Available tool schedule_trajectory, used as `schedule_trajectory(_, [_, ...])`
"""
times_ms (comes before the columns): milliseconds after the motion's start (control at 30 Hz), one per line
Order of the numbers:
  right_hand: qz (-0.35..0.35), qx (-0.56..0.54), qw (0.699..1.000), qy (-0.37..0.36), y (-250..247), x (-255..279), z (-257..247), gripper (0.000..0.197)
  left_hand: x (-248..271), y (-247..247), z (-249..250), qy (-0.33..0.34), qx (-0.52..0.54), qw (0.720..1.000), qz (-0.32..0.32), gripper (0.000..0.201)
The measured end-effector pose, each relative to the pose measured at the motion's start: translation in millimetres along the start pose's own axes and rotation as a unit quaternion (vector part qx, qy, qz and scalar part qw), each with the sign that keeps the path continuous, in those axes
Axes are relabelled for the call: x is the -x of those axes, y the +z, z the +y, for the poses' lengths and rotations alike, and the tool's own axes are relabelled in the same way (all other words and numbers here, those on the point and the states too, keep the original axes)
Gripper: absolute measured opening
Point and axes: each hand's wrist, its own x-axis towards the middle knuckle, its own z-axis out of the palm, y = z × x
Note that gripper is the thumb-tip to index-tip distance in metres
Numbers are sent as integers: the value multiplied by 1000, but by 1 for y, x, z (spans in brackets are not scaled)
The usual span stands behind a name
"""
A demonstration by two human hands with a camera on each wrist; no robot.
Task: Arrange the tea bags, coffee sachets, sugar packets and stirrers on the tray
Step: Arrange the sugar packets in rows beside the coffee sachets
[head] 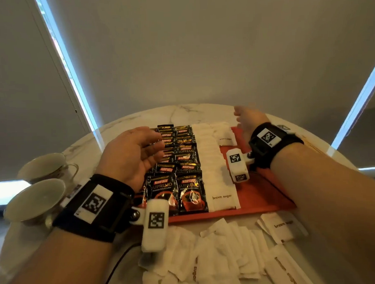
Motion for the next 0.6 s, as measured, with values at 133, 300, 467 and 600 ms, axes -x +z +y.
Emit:
schedule_trajectory(133, [-43,106,992,-43,1,51,-24,36,12,3,8,-13,18,1000,-10,20])
schedule_trajectory(300, [-185,262,946,-42,-5,127,-37,23,56,16,10,1,-62,997,-55,13])
schedule_trajectory(467, [-227,454,860,-50,-21,188,-28,40,111,-3,9,31,-351,921,-168,10])
schedule_trajectory(600, [-193,575,793,-57,-44,220,-22,48,143,-25,15,15,-524,826,-207,24])
